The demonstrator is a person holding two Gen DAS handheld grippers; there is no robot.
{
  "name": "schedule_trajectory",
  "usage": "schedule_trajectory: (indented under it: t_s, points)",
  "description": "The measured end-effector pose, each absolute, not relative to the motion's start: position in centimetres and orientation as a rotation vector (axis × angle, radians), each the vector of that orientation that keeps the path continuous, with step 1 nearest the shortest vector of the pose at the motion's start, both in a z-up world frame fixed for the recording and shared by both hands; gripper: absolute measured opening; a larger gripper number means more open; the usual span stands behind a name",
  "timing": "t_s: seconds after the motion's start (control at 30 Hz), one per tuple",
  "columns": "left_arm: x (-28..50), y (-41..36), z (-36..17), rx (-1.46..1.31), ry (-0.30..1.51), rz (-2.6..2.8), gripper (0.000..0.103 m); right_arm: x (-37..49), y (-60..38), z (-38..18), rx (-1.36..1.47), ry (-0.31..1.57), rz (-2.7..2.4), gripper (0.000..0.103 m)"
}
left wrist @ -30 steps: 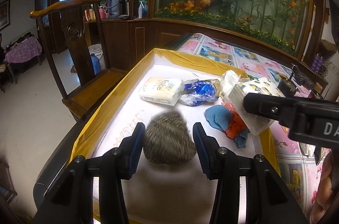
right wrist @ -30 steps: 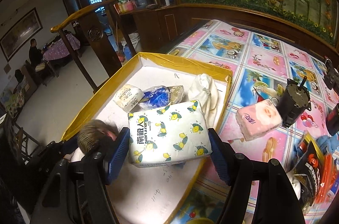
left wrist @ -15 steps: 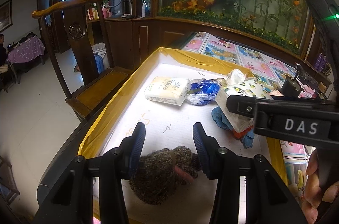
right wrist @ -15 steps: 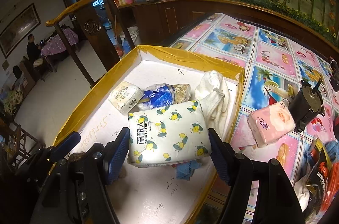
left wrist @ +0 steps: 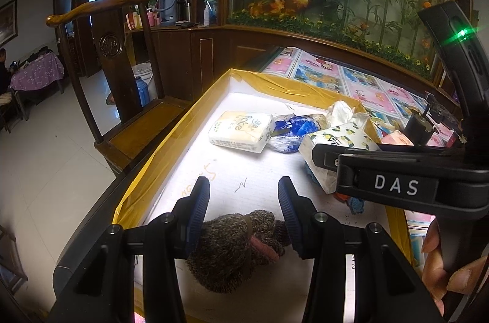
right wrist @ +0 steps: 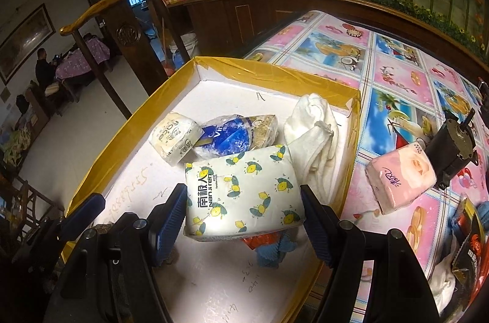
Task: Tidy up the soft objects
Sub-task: 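Lower and release the brown ball in the box with the left tool, then lower the lemon-print tissue pack into the box and open the right tool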
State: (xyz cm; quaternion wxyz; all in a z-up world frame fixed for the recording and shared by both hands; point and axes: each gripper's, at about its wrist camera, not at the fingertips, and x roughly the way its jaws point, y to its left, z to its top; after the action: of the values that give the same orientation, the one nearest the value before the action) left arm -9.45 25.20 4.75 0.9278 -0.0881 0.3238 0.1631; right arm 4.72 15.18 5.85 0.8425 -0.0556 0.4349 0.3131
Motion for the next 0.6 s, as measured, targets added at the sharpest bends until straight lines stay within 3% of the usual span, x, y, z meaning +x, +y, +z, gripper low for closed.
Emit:
schedule_trajectory:
  t_s: [0.6]
  points:
    - [-9.53, 25.33, 5.03, -0.178, 0.656, 0.339, 0.05, 4.79, 15.5, 5.74, -0.129, 0.914, 0.662, 0.078]
